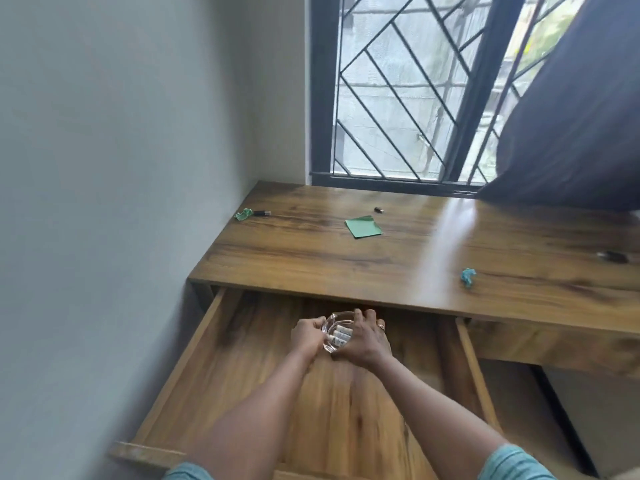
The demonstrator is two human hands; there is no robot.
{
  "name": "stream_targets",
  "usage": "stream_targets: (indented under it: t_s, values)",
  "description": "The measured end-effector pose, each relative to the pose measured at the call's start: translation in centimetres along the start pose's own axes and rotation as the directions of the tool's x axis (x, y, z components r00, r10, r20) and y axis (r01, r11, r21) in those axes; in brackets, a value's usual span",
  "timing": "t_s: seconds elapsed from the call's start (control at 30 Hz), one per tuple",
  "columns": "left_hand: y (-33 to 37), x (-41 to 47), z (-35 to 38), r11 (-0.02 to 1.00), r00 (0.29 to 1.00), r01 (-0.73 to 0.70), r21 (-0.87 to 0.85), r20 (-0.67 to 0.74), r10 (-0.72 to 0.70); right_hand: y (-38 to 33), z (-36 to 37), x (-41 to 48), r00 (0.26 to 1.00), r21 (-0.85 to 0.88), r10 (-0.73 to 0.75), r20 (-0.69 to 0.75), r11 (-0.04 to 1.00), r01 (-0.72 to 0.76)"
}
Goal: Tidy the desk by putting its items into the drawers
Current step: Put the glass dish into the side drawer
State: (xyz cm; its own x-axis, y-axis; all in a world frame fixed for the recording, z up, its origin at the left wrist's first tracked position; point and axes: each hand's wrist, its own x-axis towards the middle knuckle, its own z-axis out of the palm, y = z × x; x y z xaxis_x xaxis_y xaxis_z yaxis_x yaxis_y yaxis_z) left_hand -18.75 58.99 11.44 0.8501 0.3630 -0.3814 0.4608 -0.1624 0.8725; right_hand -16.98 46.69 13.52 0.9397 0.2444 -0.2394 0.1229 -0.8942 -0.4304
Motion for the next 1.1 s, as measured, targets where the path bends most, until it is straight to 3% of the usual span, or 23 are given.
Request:
stream_targets:
  t_s: [0.2,0.37,0.6,1.1]
  values:
    - [-3.0,-4.6,5.5,0.989,0.988,0.115,-0.091,0.110,-0.105,6.4,0.7,-5.6,0.999,-0.044,0.016,0.031,0.999,-0.015]
    - [-5.6,-6.1,9.1,0.989,0.964,0.148,0.008,0.221,-0.146,10.4,1.9,-8.5,0.993,-0.064,0.084,0.080,0.995,-0.079]
    - [-6.6,-7.7,12.1,0.970,0.953,0.204,0.136,0.201,-0.228,13.4,3.0,-10.2,0.984,-0.043,0.112,0.135,0.993,-0.107]
    - [-6.8,-9.9,14.9,0.948,0.943,0.224,0.227,0.194,-0.269,17.4,4.7,-10.5,0.940,0.021,0.224,0.256,0.971,-0.237]
